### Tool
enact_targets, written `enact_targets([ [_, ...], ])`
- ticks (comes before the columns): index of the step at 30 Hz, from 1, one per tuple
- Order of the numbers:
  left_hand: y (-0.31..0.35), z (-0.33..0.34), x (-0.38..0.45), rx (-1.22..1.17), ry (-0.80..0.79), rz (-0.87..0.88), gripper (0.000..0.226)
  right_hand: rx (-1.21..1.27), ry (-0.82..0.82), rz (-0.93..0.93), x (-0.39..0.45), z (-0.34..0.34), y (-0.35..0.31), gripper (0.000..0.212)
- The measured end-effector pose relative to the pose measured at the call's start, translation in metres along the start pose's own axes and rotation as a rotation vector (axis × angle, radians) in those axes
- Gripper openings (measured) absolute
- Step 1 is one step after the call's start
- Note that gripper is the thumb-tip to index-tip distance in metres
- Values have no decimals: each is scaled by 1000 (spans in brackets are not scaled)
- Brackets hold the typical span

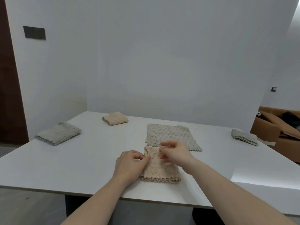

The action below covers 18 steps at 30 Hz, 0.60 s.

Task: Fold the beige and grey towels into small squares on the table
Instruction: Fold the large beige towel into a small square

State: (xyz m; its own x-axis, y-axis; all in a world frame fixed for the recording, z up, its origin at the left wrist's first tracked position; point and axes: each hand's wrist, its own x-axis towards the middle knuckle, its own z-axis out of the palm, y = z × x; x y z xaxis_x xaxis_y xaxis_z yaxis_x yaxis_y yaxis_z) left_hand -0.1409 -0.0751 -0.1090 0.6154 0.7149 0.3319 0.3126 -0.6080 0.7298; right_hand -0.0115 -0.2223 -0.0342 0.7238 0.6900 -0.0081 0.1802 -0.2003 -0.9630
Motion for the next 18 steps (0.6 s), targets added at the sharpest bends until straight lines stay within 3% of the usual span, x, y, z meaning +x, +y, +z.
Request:
enact_targets([
  [3,-2,1,0,31,11,9,31,-482,184,-256,-6,-15,22,25],
  [5,-4,2,1,59,31,11,34,-664,132,-326,-11,-20,37,36],
  [8,-5,4,1,106,36,16,36,-752,34,-302,-12,-19,59,56],
  [14,0,3,-2,72,87,19,33,-870,-36,-204,-13,-11,84,63],
  [16,2,3,-6,35,111,83,16,-897,-43,-192,-12,-9,85,64],
  [18,3,4,-10,68,33,229,34,-933,-45,-178,-11,-8,85,65],
])
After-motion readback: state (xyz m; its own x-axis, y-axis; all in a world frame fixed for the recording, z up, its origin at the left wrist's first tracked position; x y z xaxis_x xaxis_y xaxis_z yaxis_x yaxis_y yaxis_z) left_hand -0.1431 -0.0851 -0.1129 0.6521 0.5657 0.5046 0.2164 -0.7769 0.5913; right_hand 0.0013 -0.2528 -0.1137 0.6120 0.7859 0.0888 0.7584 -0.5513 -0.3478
